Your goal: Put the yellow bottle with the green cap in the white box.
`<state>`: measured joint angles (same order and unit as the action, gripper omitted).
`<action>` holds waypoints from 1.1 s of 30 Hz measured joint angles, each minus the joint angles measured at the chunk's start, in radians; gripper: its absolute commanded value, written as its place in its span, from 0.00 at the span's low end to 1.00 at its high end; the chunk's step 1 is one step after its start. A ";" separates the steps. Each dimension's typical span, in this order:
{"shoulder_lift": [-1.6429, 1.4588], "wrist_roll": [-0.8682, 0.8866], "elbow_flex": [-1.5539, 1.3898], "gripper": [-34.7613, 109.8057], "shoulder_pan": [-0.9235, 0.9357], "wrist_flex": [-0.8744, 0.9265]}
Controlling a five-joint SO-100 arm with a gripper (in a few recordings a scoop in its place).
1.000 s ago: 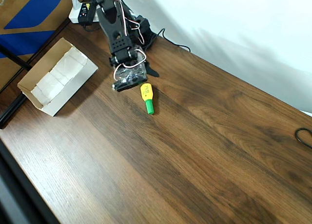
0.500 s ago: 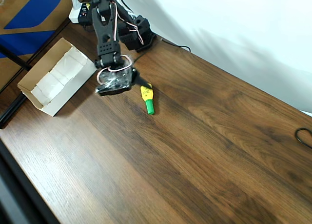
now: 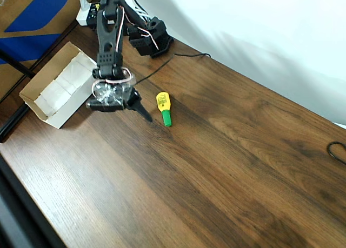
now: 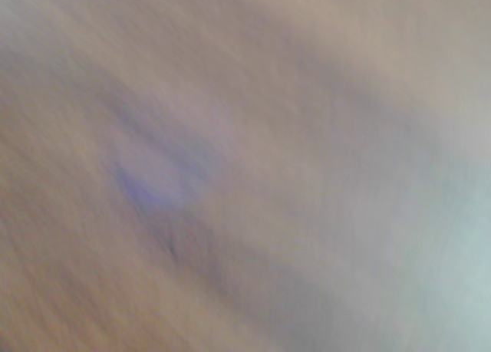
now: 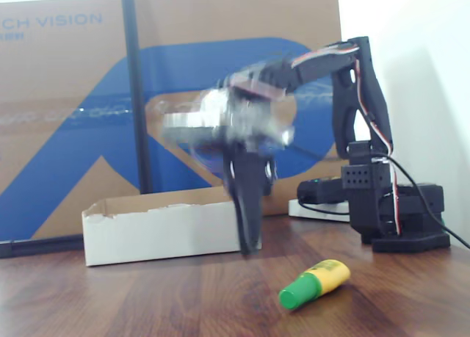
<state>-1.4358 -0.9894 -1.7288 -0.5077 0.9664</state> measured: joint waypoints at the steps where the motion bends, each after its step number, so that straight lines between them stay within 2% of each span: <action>1: 0.009 0.003 0.000 0.54 -0.009 -0.002; 7: 0.031 0.014 0.006 0.55 -0.020 0.021; 18: 0.046 0.028 0.037 0.54 -0.184 0.155; 33: 0.044 0.049 0.089 0.53 -0.207 0.262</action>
<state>-1.3913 -0.9403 -1.6398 -0.7148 1.2287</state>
